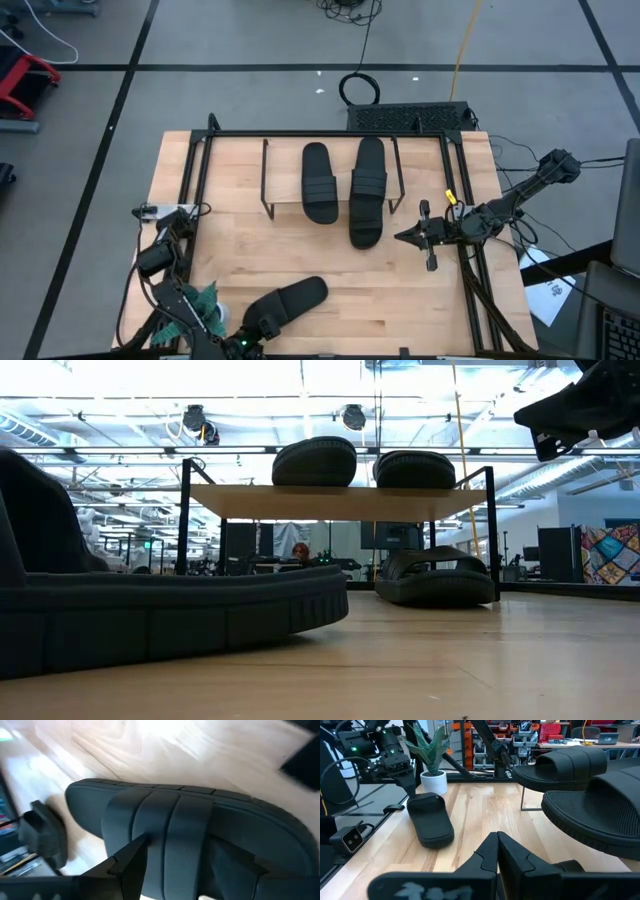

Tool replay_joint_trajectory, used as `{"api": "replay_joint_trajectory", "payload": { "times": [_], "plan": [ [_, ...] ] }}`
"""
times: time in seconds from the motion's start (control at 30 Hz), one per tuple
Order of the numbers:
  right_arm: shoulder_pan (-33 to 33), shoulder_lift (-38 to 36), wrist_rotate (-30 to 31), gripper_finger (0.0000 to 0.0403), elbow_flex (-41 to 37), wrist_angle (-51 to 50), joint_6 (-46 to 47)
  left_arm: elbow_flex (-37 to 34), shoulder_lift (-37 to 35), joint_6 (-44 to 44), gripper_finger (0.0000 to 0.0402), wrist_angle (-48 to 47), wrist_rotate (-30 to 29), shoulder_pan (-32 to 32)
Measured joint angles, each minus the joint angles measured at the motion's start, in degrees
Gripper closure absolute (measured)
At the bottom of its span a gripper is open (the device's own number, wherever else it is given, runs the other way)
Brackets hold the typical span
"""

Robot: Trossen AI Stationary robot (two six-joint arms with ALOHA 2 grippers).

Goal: Pick and place slides into the shelf
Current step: Put the black slide under the shelf

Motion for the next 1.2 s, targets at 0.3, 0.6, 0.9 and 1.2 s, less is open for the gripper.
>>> {"api": "replay_joint_trajectory", "payload": {
  "times": [0.3,0.6,0.9,1.2],
  "plan": [
    [0.00,0.02,-0.04,0.0403,0.00,-0.02,0.02,-1.80,0.26,0.22,0.0193,1.31,-6.63,0.23],
    [0.00,0.02,-0.07,0.0403,0.00,-0.04,0.02,-1.71,0.26,6.30,0.0385,5.88,-7.45,0.27],
    [-0.02,0.11,-0.10,0.0403,-0.30,0.22,-0.17,1.21,0.28,12.05,0.0401,8.61,-11.49,1.26],
    [-0.02,0.11,-0.13,0.0403,-8.04,8.89,-0.13,10.23,0.28,12.65,0.0401,5.30,-11.97,1.05]
  ]
}}
